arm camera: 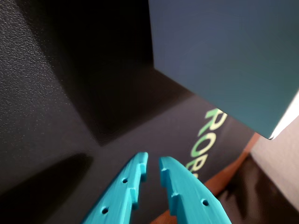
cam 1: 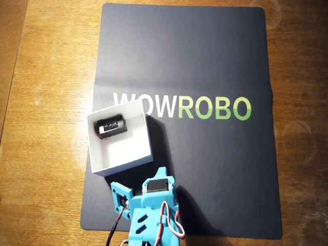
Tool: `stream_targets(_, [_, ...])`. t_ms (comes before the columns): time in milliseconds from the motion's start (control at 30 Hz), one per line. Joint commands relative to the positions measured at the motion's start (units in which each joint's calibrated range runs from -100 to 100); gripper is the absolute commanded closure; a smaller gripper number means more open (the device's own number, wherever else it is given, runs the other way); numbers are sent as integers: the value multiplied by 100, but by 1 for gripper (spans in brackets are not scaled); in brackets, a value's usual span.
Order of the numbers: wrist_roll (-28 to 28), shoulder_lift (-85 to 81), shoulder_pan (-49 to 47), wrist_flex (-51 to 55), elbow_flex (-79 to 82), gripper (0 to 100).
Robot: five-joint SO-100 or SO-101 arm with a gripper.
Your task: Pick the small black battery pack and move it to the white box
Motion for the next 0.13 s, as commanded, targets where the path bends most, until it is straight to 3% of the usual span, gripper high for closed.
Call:
stream_targets(0, [2, 11, 70, 31, 2, 98])
stream_targets(100, [2, 11, 70, 31, 2, 98])
